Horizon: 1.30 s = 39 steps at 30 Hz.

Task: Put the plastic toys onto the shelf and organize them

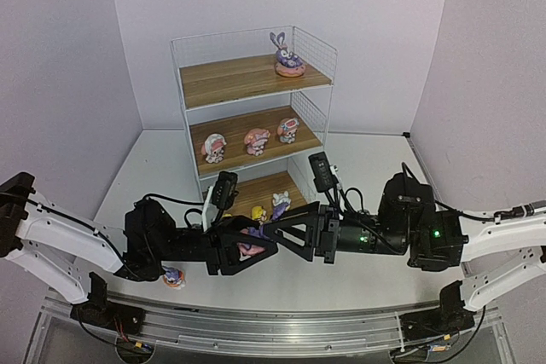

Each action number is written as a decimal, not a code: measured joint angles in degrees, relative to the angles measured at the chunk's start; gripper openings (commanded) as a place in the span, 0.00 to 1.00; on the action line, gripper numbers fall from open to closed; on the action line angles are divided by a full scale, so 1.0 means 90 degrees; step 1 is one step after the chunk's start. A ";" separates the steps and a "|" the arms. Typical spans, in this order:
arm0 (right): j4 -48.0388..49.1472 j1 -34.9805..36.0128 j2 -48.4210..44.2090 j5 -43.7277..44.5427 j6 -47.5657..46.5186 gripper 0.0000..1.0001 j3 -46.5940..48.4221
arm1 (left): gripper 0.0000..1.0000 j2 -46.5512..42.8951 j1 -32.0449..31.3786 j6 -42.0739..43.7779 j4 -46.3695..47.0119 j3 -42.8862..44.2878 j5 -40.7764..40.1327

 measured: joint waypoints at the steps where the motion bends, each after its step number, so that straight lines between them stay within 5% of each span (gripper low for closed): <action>1: 0.0001 0.0000 0.0012 0.0038 0.0027 0.39 0.0000 | 0.00 0.0006 0.0000 0.0000 0.0000 0.0001 0.0002; 14: 0.0025 0.0017 0.0143 0.0207 0.0081 0.31 0.0143 | 0.00 0.0061 0.0067 0.0020 -0.0052 0.0082 -0.0057; 23: -0.0049 0.0016 0.0216 0.0030 0.0032 0.47 0.0266 | 0.00 0.0086 0.0050 0.0152 -0.0189 0.0162 0.0018; 32: -0.0512 -0.0043 0.0269 0.0080 -0.0196 0.00 0.0466 | 0.00 0.0087 0.0046 0.0106 -0.0442 0.0196 0.0064; 33: -0.0533 -0.0044 0.0269 0.0079 -0.0220 0.00 0.0466 | 0.05 0.0088 0.0046 0.0099 -0.0483 0.0196 0.0073; 35: -0.0545 -0.0050 0.0266 0.0119 -0.0240 0.00 0.0479 | 0.39 0.0088 0.0045 0.0100 -0.0569 0.0194 0.0111; 36: -0.0541 -0.0070 0.0258 0.0207 -0.0239 0.00 0.0512 | 0.46 0.0091 0.0033 0.0112 -0.0667 0.0202 0.0132; 39: -0.0620 -0.0060 0.0211 0.0307 -0.0291 0.00 0.0512 | 0.52 0.0095 0.0010 0.0137 -0.0735 0.0235 0.0094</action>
